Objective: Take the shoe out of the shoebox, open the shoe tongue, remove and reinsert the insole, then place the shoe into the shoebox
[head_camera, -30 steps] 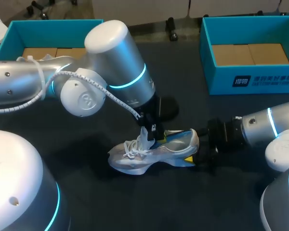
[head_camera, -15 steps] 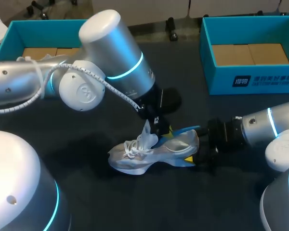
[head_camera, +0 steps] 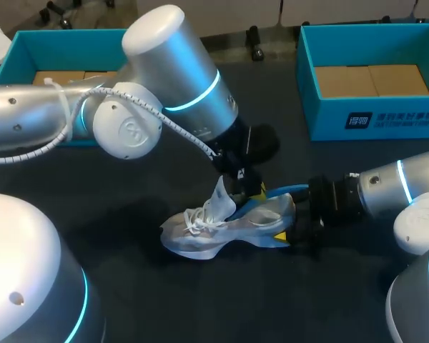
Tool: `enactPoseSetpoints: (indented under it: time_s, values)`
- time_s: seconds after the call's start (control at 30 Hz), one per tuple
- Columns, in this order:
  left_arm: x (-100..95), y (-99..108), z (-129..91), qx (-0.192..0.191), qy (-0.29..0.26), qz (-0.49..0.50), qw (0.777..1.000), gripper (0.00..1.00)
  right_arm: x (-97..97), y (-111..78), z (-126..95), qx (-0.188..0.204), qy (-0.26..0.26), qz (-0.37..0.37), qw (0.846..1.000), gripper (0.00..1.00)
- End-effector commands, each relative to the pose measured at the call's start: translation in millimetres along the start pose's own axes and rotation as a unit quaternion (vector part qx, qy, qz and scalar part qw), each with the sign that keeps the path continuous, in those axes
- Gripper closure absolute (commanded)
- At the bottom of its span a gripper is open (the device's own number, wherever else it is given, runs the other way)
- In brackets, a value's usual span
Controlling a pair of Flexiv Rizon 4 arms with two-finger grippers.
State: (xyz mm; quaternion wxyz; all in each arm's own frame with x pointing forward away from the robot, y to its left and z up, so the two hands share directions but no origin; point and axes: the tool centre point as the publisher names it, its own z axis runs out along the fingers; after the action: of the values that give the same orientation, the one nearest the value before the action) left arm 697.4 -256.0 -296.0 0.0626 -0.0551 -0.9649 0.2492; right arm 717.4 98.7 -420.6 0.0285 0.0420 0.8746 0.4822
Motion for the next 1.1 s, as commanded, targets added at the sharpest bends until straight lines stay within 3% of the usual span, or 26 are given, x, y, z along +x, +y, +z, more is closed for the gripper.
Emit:
enactPoseSetpoints:
  time_s: [0.03,0.33,0.4,0.47,0.73,0.97,1.1]
  values:
    - [1.4,-3,1,0.008,-0.001,0.002,1.000,1.00,0.7,-1.5,6,0.003,0.000,0.001,1.000,1.00]
    - [-1.0,-2,16,0.001,0.005,-0.007,1.000,1.00,0.7,-1.5,6,0.003,0.000,0.001,1.000,1.00]
    - [-0.6,-1,16,0.002,0.007,-0.009,1.000,0.80,0.7,-1.5,6,0.003,0.000,0.001,1.000,1.00]
    - [-0.2,0,17,0.002,0.007,-0.010,1.000,0.75,0.7,-1.5,6,0.003,0.000,0.001,1.000,1.00]
    - [1.7,3,18,0.008,0.004,-0.014,1.000,0.68,0.7,-1.5,6,0.003,0.000,0.001,1.000,1.00]
    - [2.8,3,10,0.012,-0.041,-0.010,0.999,0.48,0.7,-1.5,6,0.003,0.000,0.001,1.000,1.00]
    - [2.6,2,8,0.006,-0.069,-0.006,0.998,0.43,0.7,-1.5,6,0.003,0.000,0.001,1.000,1.00]
